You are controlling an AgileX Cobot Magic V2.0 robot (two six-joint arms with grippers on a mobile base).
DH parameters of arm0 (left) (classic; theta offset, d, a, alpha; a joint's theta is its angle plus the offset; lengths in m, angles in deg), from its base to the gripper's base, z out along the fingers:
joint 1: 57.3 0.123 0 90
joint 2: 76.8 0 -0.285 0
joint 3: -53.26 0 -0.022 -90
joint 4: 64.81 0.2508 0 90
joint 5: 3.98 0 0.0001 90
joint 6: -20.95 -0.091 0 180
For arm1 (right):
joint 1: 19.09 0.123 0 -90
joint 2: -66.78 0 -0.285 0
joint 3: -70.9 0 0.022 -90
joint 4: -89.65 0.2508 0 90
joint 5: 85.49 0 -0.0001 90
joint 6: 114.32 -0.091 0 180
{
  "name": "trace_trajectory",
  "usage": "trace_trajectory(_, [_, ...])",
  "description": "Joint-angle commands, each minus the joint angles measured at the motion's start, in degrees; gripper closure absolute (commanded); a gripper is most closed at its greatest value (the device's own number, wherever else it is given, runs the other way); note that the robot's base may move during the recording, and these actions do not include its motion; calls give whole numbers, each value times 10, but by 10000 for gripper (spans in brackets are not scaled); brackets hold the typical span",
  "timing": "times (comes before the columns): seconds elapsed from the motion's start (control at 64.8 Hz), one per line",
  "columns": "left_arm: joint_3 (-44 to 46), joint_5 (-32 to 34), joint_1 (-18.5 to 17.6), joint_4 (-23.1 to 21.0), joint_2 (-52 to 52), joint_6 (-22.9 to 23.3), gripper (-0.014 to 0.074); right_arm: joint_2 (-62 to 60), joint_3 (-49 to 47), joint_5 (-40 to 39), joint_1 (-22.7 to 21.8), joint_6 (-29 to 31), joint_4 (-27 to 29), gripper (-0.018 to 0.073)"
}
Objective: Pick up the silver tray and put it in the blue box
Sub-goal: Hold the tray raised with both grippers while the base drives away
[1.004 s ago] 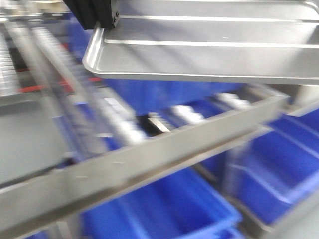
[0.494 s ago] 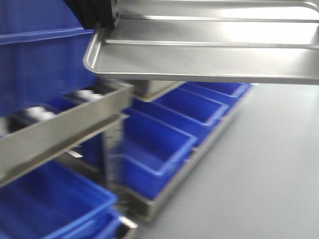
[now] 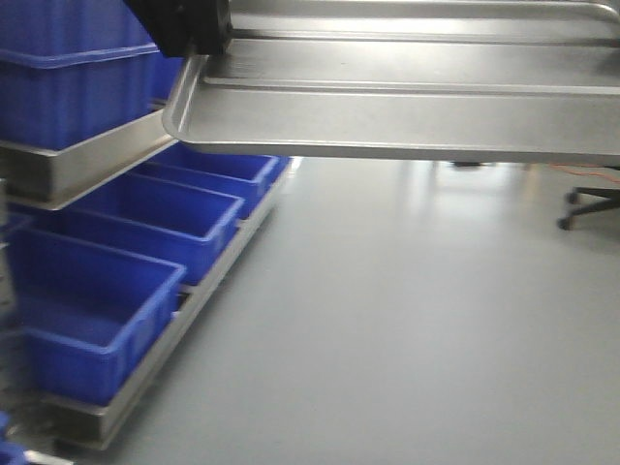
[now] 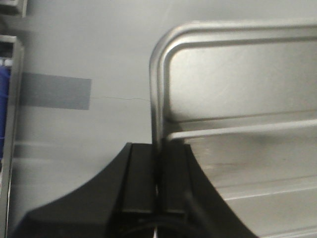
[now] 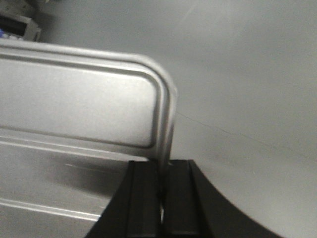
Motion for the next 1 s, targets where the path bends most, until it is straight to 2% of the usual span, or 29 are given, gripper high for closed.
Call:
trace_trajectory(0.0, [17,-10,-4,31,24,-4,694,-15,-18,-14,-2,6,-29,502])
trace_trajectory(0.988, [17,-10,-4,31,24,-4,694,-15,-18,-13,-2,6,-29,502])
